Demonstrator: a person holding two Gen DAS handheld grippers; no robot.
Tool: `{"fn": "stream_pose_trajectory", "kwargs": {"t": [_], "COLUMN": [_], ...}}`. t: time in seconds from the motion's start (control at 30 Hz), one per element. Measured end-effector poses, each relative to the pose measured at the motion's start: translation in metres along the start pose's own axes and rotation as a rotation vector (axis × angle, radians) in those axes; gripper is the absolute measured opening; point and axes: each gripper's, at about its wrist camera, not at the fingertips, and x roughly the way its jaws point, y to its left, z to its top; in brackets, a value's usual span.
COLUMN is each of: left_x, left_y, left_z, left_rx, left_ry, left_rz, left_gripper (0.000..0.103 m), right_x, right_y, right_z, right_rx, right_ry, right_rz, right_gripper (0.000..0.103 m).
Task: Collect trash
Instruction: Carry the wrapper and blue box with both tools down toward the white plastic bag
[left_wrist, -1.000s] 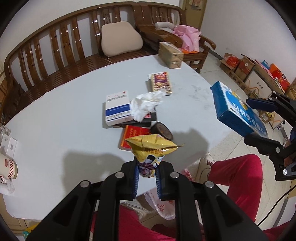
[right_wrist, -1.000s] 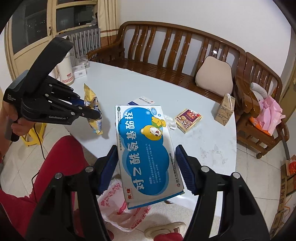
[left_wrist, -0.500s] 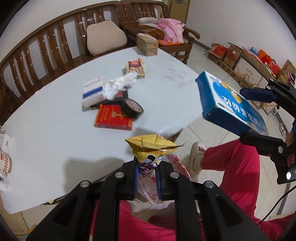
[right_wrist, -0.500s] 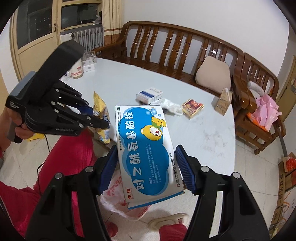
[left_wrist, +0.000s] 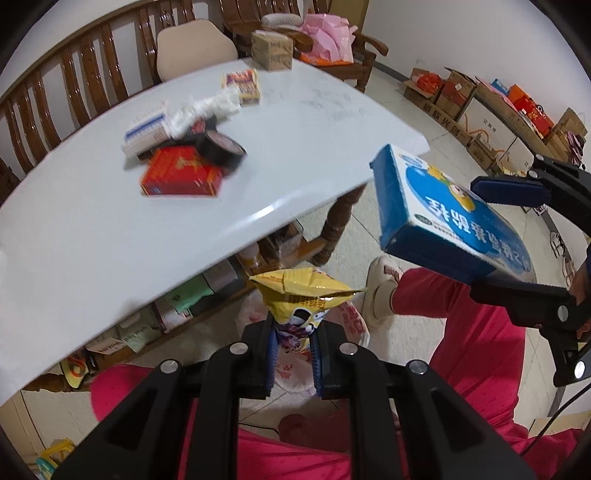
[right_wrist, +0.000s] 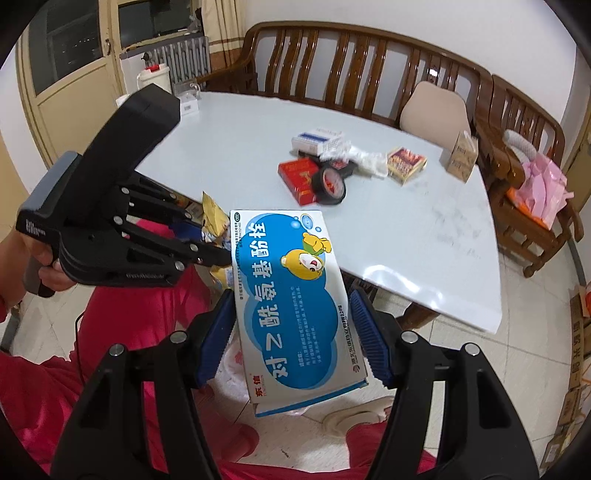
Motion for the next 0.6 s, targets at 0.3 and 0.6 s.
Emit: {"fn": "stream_pose_trajectory", "kwargs": {"t": [0.3, 0.6], "left_x": [0.041, 0.084], "left_y": [-0.002, 0.002], "left_z": [-0.019, -0.033], "left_rx": [-0.024, -0.046], "left_ry": [0.051, 0.125], "left_rz": [-0.009, -0.024], "left_gripper": [0.015, 0.015], "right_x": [0.032, 0.072], "right_y": [0.004, -0.006], "right_z": [-0.022, -0.045], "right_rx": [0.022, 0.083], "right_ry": [0.058, 0.119], "right_rz": [0.028, 0.038], "right_gripper": [0.063, 0.063]}}
